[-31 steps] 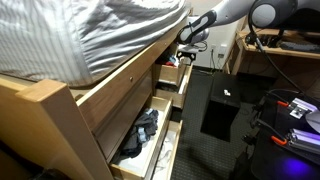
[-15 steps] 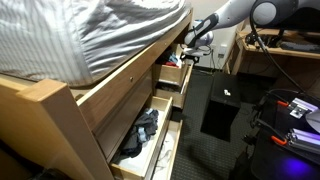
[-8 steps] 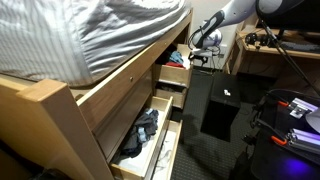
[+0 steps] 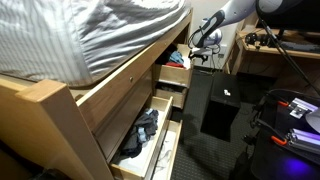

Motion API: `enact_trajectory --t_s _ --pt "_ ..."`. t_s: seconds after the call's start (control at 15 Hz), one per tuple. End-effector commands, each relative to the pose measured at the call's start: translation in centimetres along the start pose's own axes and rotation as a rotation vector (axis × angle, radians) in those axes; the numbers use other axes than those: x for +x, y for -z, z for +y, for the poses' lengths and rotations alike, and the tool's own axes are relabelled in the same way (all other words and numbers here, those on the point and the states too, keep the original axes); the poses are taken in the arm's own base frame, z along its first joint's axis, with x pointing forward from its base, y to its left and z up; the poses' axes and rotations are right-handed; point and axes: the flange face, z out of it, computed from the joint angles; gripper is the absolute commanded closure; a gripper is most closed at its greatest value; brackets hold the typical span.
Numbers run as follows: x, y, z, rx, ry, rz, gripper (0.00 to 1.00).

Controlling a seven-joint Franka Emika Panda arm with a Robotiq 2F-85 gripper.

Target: Close the top drawer on the left and open the top drawer on the right

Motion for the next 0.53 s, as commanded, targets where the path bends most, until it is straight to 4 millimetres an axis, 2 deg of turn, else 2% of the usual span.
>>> enact_trajectory --t_s 0.0,0.2,0.27,0.47 --pt "1.0 4.4 0.1 -0.112 0.025 0.081 0.0" --pt "1.9 7.2 -0.1 -0.198 0.029 0.172 0.0" --pt "2.2 5.2 -0.9 -0.147 0.035 0.156 0.0" --pt "2.3 6.6 -1.1 -0.174 0.036 0.189 0.0"
